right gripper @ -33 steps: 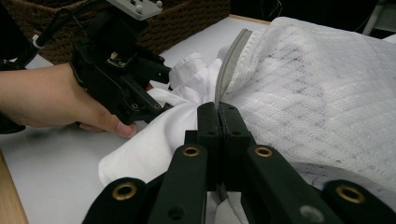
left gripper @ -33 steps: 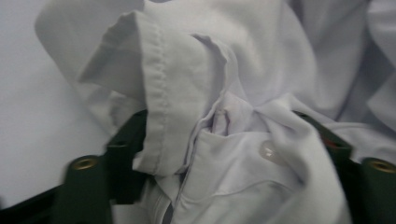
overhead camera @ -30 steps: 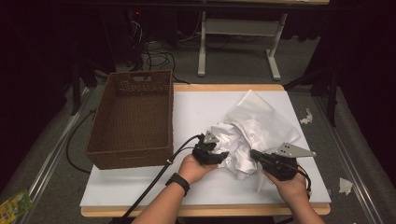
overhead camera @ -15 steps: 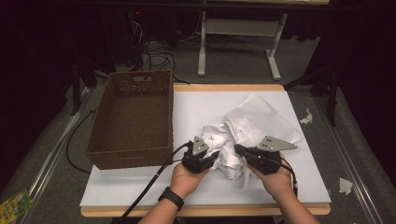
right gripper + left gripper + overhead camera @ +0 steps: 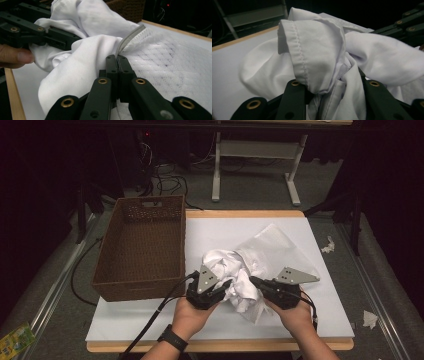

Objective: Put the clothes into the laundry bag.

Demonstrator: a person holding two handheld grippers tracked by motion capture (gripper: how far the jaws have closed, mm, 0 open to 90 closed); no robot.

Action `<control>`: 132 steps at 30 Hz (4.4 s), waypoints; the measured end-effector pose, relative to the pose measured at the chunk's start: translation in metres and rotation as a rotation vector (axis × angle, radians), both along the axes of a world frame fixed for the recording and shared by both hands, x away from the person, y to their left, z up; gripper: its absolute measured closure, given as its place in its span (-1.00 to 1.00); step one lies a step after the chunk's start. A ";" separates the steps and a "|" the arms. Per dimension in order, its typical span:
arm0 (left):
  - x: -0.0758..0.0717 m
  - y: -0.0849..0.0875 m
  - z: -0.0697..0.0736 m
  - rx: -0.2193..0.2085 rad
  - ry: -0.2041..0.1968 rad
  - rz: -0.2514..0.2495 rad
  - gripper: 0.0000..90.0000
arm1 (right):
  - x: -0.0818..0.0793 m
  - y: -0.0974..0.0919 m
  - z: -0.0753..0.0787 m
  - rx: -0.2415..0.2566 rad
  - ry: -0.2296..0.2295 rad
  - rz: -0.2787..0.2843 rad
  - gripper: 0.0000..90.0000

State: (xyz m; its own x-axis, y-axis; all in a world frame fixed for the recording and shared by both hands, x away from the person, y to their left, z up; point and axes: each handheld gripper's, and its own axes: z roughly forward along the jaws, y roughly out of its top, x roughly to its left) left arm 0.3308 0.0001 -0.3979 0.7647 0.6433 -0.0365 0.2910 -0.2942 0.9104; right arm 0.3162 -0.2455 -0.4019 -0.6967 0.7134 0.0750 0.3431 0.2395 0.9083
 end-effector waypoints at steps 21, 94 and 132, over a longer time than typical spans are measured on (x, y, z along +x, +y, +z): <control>0.047 -0.081 -0.043 -0.008 0.012 0.063 0.50 | -0.021 -0.025 0.009 0.120 -0.038 0.041 1.00; -0.009 0.038 -0.050 -0.031 0.047 -0.021 -0.54 | -0.012 -0.025 -0.005 0.014 -0.029 -0.005 1.00; -0.043 0.034 -0.088 0.095 0.212 -0.095 0.82 | -0.013 -0.023 -0.007 0.013 -0.029 0.005 1.00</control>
